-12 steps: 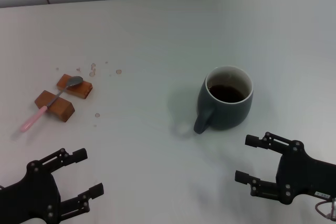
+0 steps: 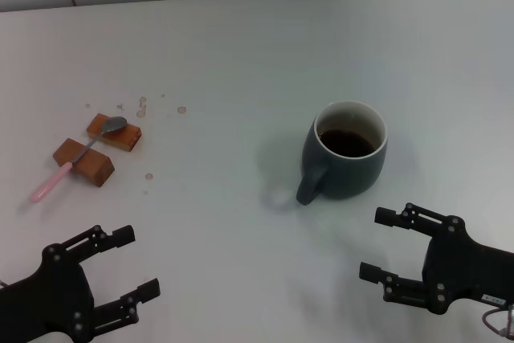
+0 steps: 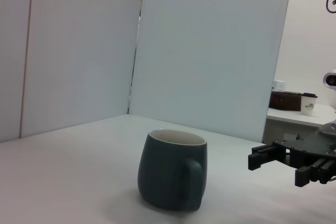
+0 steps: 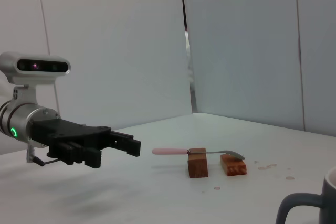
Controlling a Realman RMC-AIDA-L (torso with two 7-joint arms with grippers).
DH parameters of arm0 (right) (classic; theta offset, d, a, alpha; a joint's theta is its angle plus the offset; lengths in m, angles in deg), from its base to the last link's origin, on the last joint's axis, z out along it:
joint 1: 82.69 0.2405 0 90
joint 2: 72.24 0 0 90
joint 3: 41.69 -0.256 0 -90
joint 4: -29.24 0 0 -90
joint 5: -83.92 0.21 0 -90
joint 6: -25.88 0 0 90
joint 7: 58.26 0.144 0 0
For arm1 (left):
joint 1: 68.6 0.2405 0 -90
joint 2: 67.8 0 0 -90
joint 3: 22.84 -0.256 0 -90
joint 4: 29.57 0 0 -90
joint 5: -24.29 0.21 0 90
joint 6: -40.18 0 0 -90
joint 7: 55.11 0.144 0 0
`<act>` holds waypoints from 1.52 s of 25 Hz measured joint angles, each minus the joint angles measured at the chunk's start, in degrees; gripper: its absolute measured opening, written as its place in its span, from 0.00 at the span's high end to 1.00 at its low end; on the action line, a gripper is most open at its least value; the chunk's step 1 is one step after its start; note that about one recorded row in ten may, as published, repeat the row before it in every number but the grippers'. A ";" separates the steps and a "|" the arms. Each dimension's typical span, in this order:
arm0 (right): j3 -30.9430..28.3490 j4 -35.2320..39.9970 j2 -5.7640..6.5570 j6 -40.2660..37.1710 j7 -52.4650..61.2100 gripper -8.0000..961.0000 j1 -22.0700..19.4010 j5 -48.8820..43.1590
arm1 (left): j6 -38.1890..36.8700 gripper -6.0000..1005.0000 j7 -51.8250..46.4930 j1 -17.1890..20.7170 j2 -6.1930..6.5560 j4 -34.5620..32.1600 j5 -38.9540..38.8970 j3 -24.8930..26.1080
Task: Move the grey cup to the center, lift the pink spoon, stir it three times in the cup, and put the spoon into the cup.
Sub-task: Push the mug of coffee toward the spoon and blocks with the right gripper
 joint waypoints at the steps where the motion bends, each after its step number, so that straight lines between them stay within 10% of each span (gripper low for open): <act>1: 0.00 0.00 0.00 0.00 0.00 0.21 0.00 0.00 | 0.00 0.22 0.00 0.00 0.00 0.00 0.00 0.00; 29: -0.66 -0.39 0.00 0.45 -0.55 0.27 -0.09 0.08 | 0.00 0.22 0.08 0.00 0.07 0.00 0.00 0.26; 38: -0.70 -0.44 -0.04 0.48 -0.65 0.59 0.05 0.15 | -0.09 0.22 0.09 -0.01 0.09 -0.09 0.00 0.45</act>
